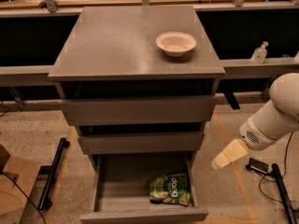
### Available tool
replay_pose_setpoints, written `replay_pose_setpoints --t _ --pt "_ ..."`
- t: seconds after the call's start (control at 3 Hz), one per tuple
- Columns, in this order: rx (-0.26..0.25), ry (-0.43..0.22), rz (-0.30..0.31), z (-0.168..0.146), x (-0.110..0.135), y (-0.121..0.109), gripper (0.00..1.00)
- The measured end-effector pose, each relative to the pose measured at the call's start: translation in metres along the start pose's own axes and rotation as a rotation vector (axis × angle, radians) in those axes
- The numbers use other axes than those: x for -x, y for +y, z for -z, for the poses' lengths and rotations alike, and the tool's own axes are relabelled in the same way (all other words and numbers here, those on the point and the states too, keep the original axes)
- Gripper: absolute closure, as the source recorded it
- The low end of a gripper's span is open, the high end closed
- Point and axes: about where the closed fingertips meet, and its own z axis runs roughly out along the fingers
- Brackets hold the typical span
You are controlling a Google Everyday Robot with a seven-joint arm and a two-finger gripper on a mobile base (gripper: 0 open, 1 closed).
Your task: Pick green rice chip bag from bottom drawer and place on counter
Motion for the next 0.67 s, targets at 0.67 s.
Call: replay_pose_setpoints --t 0.67 --pt "0.190 -0.159 -0.148 -0.112 0.034 -0.006 0.00"
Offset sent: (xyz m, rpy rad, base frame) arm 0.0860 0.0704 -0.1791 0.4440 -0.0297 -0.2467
